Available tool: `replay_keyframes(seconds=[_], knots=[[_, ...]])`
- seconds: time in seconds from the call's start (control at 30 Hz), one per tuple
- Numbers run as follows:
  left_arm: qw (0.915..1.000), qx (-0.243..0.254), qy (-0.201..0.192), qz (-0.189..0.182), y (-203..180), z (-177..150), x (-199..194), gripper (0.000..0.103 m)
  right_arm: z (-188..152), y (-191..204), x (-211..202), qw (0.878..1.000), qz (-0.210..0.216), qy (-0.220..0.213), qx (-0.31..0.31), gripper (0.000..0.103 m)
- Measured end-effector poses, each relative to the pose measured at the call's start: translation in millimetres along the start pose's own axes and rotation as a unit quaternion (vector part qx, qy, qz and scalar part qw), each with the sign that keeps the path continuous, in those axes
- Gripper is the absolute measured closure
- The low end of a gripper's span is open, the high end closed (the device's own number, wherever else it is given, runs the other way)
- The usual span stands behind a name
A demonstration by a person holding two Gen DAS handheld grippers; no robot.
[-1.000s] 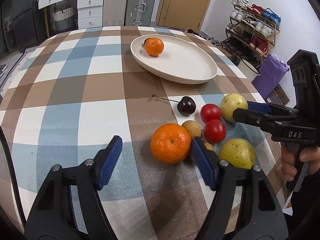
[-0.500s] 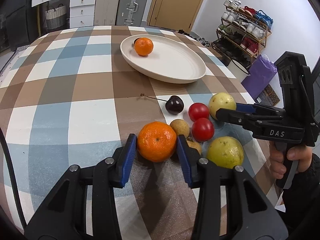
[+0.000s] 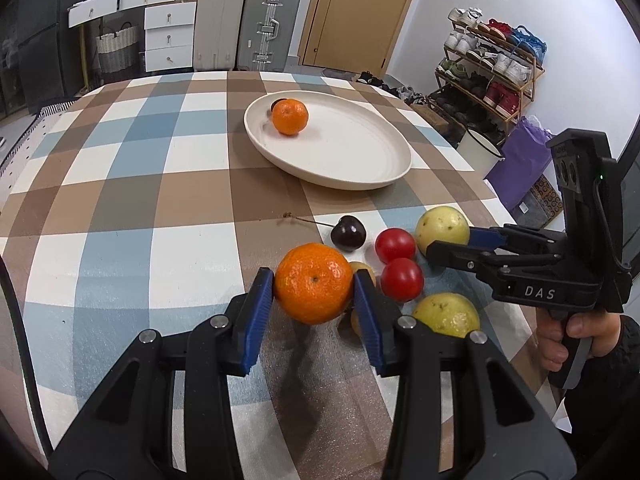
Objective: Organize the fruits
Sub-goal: 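Grasp the orange with the left tool while the right tool grasps the green pomelo, then lift and carry the orange and green pomelo over the plate with both tools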
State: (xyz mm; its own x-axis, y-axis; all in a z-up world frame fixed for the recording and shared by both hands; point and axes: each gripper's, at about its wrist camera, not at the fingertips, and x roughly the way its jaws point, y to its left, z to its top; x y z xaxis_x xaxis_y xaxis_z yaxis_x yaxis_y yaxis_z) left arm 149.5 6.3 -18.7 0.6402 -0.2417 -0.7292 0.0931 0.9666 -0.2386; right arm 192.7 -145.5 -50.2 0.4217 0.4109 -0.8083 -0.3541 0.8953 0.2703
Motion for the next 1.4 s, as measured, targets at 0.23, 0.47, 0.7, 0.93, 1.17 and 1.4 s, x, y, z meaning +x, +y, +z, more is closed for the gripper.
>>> replay_keyframes(seconds=[0.23, 0.47, 0.7, 0.93, 1.17, 1.4], knots=[[0.9999, 0.006, -0.012, 0.006, -4.3, 5.1, -5.5, 0.065, -0.4, -0.7, -1.9, 1.0, -0.002, -0.003, 0.0, 0.051], [0.9997, 0.01, -0.022, 0.007, -7.7, 10.6, -8.2, 0.065, 1.0, -1.4, -13.0, 1.0, -0.004, -0.018, -0.001, 0.051], [0.9991, 0.018, -0.038, 0.004, -13.7, 21.1, -15.0, 0.065, 8.1, 1.6, -28.7, 0.999, -0.009, -0.035, -0.004, 0.051], [0.998, 0.028, -0.056, 0.001, -19.9, 34.9, -25.3, 0.065, 22.4, 12.0, -53.5, 0.998, -0.021, -0.056, -0.019, 0.051], [0.9962, 0.041, -0.076, 0.001, -28.4, 50.2, -43.1, 0.065, 41.8, 25.7, -81.0, 0.996, -0.038, -0.07, -0.043, 0.051], [0.9945, 0.051, -0.092, -0.001, -36.2, 69.0, -56.7, 0.065, 62.9, 35.7, -101.2, 0.994, -0.044, -0.08, -0.06, 0.051]])
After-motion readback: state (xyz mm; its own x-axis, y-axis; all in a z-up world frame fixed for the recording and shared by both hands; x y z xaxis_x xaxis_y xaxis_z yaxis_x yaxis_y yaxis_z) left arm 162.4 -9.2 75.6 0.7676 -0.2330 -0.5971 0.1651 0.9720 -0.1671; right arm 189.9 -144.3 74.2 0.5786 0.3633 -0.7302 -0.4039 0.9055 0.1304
